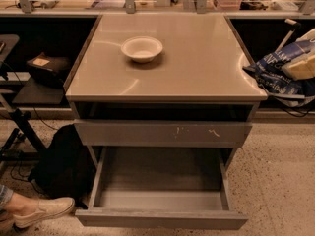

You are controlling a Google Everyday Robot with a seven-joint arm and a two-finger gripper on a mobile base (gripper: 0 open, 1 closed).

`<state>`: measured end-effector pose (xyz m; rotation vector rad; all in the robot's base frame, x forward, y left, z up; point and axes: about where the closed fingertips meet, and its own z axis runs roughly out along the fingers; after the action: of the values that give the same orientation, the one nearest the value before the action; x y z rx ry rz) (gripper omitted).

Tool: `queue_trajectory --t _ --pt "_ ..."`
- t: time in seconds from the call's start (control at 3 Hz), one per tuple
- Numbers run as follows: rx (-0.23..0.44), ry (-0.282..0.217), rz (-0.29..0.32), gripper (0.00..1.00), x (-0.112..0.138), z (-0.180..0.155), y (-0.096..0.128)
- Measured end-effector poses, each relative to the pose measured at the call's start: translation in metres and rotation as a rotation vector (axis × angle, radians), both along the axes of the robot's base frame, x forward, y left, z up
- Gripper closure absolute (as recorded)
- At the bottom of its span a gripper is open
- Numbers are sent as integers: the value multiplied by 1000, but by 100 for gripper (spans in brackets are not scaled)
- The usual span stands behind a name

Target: Place blue chip bag into middle drawer

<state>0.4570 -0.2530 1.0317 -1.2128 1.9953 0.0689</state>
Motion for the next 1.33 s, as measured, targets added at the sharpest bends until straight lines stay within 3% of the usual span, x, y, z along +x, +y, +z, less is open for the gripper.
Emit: queue_trajectory --t 0.33,0.67,1.0,1.33 --pt "-29 28 7 100 -19 -23 3" --pt "-46 5 40 100 -46 -60 20" --pt "1 6 58 100 -37 -132 46" --pt "124 74 52 100 -20 -217 90"
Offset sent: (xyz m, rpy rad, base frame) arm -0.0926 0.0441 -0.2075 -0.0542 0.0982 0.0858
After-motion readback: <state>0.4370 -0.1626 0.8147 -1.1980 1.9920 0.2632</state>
